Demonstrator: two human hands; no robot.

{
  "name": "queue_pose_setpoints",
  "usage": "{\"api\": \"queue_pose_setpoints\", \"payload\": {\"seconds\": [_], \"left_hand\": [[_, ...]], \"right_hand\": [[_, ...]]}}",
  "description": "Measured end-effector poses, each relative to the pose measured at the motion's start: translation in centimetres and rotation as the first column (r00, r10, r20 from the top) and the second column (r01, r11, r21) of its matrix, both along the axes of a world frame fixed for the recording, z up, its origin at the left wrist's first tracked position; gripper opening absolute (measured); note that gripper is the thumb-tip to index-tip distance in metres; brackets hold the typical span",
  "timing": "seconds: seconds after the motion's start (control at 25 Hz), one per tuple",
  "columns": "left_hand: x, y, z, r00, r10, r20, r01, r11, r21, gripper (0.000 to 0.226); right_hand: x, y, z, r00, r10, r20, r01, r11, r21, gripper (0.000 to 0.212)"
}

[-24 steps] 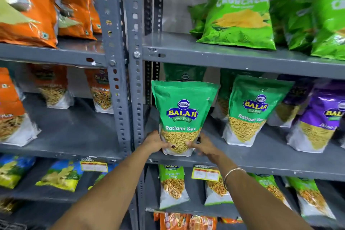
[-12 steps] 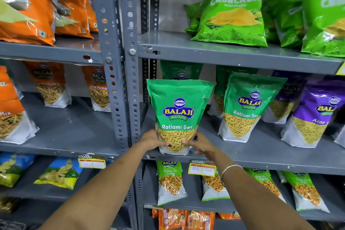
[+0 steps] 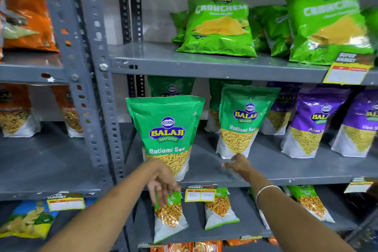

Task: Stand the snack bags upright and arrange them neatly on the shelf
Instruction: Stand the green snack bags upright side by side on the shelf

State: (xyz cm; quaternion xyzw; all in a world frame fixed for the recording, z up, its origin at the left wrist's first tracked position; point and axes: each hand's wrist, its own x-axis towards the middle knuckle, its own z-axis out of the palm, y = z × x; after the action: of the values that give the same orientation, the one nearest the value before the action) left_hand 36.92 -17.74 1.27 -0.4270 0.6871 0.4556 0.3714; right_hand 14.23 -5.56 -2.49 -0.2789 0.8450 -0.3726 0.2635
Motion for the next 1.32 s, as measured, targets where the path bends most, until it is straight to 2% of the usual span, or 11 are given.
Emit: {"api": "queue_pose_setpoints", "payload": {"seconds": [0.04,0.12,0.24,0.32,0.4,0.56,0.68,0.8,0.96,1.12,1.32], "left_hand": [[-2.0,1.1,-0.1,0.997,-0.012,-0.074,0.014,1.000,0.027,0.032],[-6.3,2.8,-0.5,0.952,0.018,-0.305,-0.033,0.998,-0.045,0.027],[-12.5,3.5,-1.4,0.795,0.148,-0.588,-0.312,0.931,-0.188,0.063],[-16.2,3.3,-1.9,0.651,0.233,-0.722,-0.501,0.847,-0.179,0.081],[-18.9,2.4,-2.6,0.522,0.304,-0.797,-0.620,0.777,-0.110,0.079],[-21.9,2.2,-4.0,0.438,0.383,-0.813,-0.736,0.672,-0.080,0.060],[-21.6,3.5,-3.7,0.447,0.383,-0.808,-0.777,0.614,-0.138,0.063],[-20.2,5.0,-3.2,0.540,0.352,-0.765,-0.740,0.631,-0.232,0.069],[-18.5,7.4,-2.6,0.592,0.289,-0.752,-0.696,0.654,-0.296,0.070],[-17.7,8.9,-2.3,0.593,0.269,-0.759,-0.683,0.667,-0.297,0.062],[-17.4,8.9,-2.8,0.577,0.278,-0.768,-0.674,0.692,-0.257,0.064]], "right_hand": [[-1.9,0.7,0.0,0.999,-0.046,-0.016,0.046,0.999,-0.019,0.050],[-5.4,1.6,0.4,0.991,-0.135,-0.014,0.134,0.988,-0.072,0.076],[-10.0,1.7,0.8,0.986,-0.157,0.047,0.163,0.973,-0.162,0.100],[-12.8,1.2,0.8,0.979,-0.038,0.200,0.091,0.961,-0.262,0.110],[-14.6,0.6,1.0,0.935,0.112,0.336,-0.002,0.950,-0.312,0.100],[-15.9,-0.2,1.0,0.856,0.390,0.340,-0.260,0.892,-0.369,0.065],[-15.5,0.8,1.2,0.877,0.357,0.322,-0.221,0.894,-0.389,0.070],[-14.5,3.1,1.7,0.872,0.379,0.308,-0.256,0.892,-0.373,0.067],[-13.1,5.7,2.0,0.883,0.402,0.243,-0.295,0.877,-0.379,0.064],[-12.0,7.1,1.9,0.913,0.342,0.224,-0.253,0.904,-0.346,0.074],[-11.6,7.5,1.9,0.920,0.334,0.204,-0.258,0.910,-0.325,0.072]]}}
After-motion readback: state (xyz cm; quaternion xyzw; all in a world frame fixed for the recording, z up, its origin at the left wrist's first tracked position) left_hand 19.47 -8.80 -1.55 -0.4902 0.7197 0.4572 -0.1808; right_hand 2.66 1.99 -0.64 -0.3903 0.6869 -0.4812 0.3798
